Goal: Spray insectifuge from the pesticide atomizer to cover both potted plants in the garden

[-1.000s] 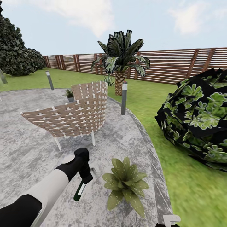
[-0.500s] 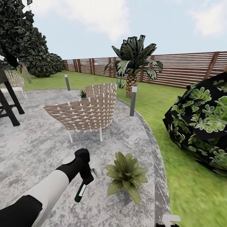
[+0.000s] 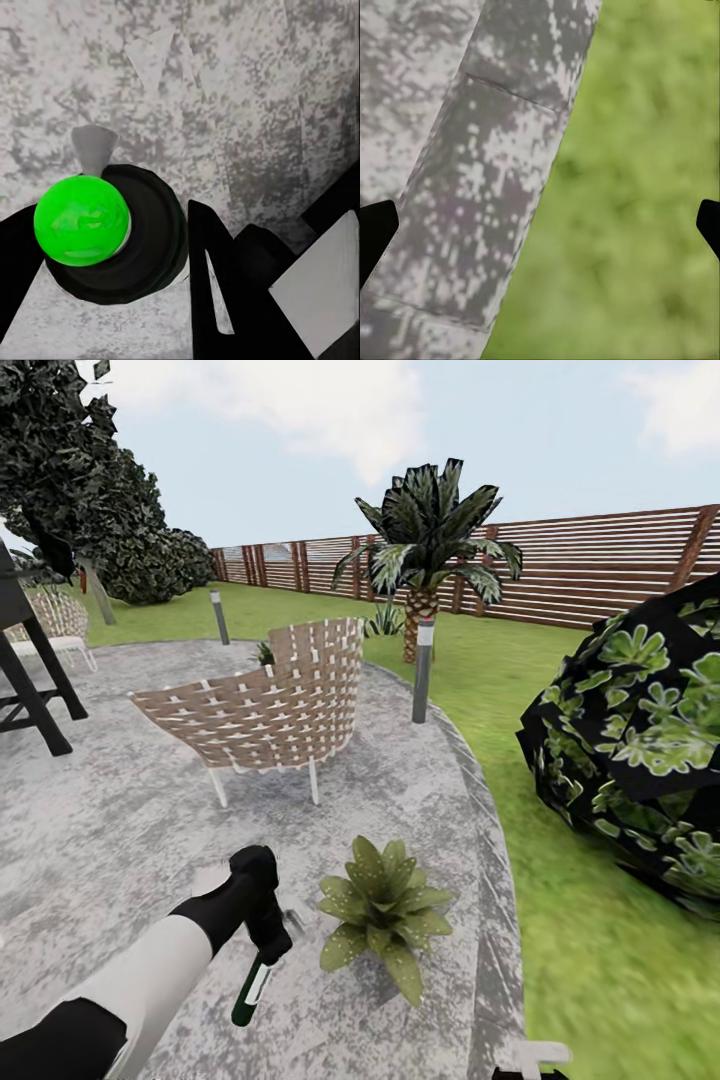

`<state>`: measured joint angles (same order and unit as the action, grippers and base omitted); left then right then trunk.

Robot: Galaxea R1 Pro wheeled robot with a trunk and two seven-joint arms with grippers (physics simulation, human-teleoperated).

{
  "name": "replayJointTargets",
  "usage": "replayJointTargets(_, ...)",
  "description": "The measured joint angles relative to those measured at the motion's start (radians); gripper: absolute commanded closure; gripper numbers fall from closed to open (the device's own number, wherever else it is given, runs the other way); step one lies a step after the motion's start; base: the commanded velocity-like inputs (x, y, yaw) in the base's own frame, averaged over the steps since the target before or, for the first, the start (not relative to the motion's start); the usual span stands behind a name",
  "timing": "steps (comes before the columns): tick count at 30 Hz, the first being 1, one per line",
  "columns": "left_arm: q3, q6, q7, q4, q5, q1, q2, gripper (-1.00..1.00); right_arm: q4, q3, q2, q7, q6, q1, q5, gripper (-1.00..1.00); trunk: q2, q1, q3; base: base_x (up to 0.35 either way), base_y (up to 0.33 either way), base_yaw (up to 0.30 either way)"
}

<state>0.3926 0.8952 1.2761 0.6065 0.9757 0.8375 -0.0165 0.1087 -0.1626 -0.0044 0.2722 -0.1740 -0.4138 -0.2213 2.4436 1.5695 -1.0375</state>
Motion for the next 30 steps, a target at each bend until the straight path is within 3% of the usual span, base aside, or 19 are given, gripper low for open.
replayJointTargets(2, -0.043, -0.006, 0.000, 0.002, 0.000, -0.003, 0.001, 1.00, 0.001, -0.001, 0.003, 0.001, -0.001, 0.000, 0.001, -1.00, 0.000, 0.000, 0.000, 0.000, -0.001, 0.072)
replayJointTargets(3, -0.075, -0.024, -0.035, 0.002, 0.001, -0.003, -0.004, 1.00, 0.004, -0.002, 0.004, 0.001, 0.000, 0.000, 0.001, -1.00, 0.000, 0.000, 0.000, 0.000, 0.000, 0.006)
replayJointTargets(6, -0.082, -0.026, -0.081, 0.003, -0.003, -0.003, -0.008, 1.00, 0.005, -0.001, 0.004, 0.001, -0.002, 0.000, 0.001, -1.00, 0.000, 0.000, 0.000, 0.000, 0.000, 0.007)
replayJointTargets(18, -0.081, -0.026, -0.083, 0.042, -0.003, -0.003, 0.000, 1.00, 0.003, 0.001, -0.005, 0.001, -0.026, 0.000, -0.003, -1.00, 0.000, 0.001, 0.001, -0.323, 0.000, 0.031)
replayJointTargets(20, -0.093, -0.026, -0.083, 0.042, -0.003, -0.003, 0.001, 1.00, 0.004, -0.001, -0.003, 0.001, -0.028, 0.000, -0.002, -1.00, 0.000, 0.001, 0.001, -0.337, 0.000, 0.000)
replayJointTargets(21, -0.135, -0.039, -0.085, 0.042, -0.002, -0.003, 0.003, 1.00, 0.004, 0.000, 0.001, -0.001, -0.029, 0.000, 0.000, -1.00, 0.000, 0.001, 0.001, -0.337, 0.000, 0.000)
replayJointTargets(24, -0.155, -0.118, -0.092, 0.033, -0.001, -0.008, 0.013, 1.00, 0.006, 0.006, -0.001, -0.007, -0.029, 0.000, -0.005, -1.00, 0.000, 0.001, 0.001, -0.337, 0.000, 0.000)
replayJointTargets(26, -0.187, -0.132, -0.096, 0.034, -0.002, -0.017, 0.014, 1.00, 0.011, 0.028, -0.002, -0.013, -0.028, 0.000, -0.008, -1.00, 0.000, 0.001, 0.001, -0.329, 0.000, 0.000)
replayJointTargets(29, -0.270, -0.242, -0.131, 0.030, -0.001, -0.028, 0.016, 1.00, 0.115, 0.140, -0.003, -0.100, -0.029, -0.001, -0.048, -1.00, 0.000, 0.000, 0.001, -0.260, 0.000, 0.000)
replayJointTargets(30, -0.294, -0.276, -0.141, 0.030, 0.000, -0.037, 0.015, 1.00, 0.144, 0.158, -0.004, -0.142, -0.029, -0.001, -0.055, -1.00, 0.000, 0.000, 0.001, -0.127, 0.000, 0.000)
